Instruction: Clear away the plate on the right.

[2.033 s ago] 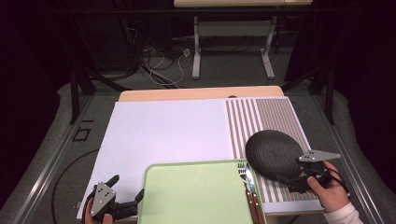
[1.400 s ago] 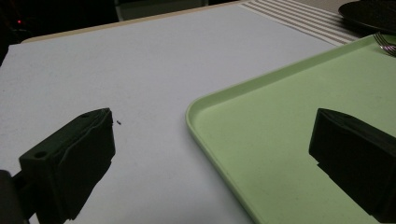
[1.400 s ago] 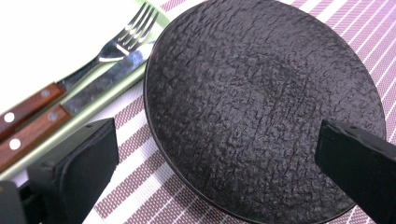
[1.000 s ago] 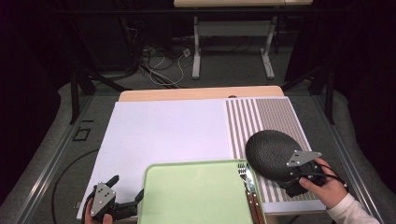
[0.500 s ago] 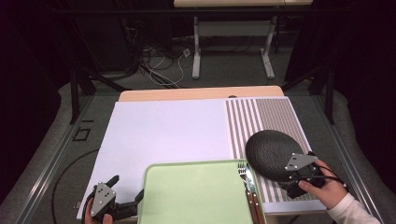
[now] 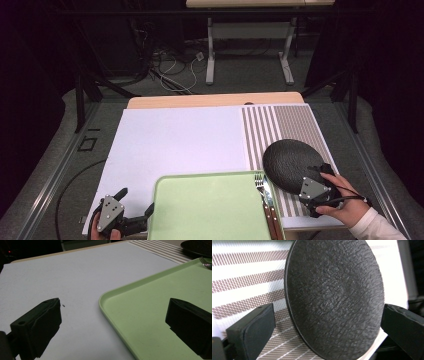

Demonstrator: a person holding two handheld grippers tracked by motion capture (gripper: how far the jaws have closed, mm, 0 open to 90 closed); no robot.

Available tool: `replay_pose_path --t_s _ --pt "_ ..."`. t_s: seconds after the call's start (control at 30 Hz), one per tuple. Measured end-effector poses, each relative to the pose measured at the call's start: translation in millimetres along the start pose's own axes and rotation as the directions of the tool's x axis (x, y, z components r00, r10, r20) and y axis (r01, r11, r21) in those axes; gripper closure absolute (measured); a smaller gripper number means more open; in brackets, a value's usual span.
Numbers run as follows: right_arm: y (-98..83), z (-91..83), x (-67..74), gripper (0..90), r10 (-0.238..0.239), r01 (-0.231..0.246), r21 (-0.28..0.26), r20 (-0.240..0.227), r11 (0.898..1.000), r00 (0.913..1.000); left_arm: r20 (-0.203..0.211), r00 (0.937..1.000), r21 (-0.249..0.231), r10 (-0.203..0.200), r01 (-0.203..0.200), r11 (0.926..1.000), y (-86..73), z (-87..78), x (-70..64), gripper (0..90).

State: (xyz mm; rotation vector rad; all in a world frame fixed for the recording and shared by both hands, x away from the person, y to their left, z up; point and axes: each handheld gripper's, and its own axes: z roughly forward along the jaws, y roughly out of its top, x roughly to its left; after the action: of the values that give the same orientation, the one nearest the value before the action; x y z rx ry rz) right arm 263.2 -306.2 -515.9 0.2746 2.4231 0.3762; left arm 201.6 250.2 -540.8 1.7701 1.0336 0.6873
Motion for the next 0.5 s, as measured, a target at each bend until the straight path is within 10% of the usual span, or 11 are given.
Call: replay_pose_path --t_s 0.23,0.27,0.37,0.5 --pt "-0.2 6.7 7.3 0.0 -0.147 0.146 0.028 0.081 0.989 0.9857 0.000 1.0000 0.000 0.001 -0.001 1.0000 0.0 0.0 -0.1 0.5" --pt "-3.4 14.2 9.1 0.0 -0.146 0.157 -0.075 0.137 0.985 0.9798 0.000 1.0000 0.000 0.000 0.000 1.0000 -0.1 0.1 0.0 0.5" --pt "-1.4 9.5 9.5 0.0 -0.181 0.180 0.015 0.114 0.983 0.9768 0.001 1.0000 0.001 0.001 -0.001 1.0000 -0.1 0.1 -0.1 0.5" --pt "-2.9 15.0 12.4 0.0 -0.200 0.203 -0.002 0.141 0.979 0.9695 0.000 1.0000 0.002 0.007 -0.007 1.0000 0.0 0.0 0.1 0.5"
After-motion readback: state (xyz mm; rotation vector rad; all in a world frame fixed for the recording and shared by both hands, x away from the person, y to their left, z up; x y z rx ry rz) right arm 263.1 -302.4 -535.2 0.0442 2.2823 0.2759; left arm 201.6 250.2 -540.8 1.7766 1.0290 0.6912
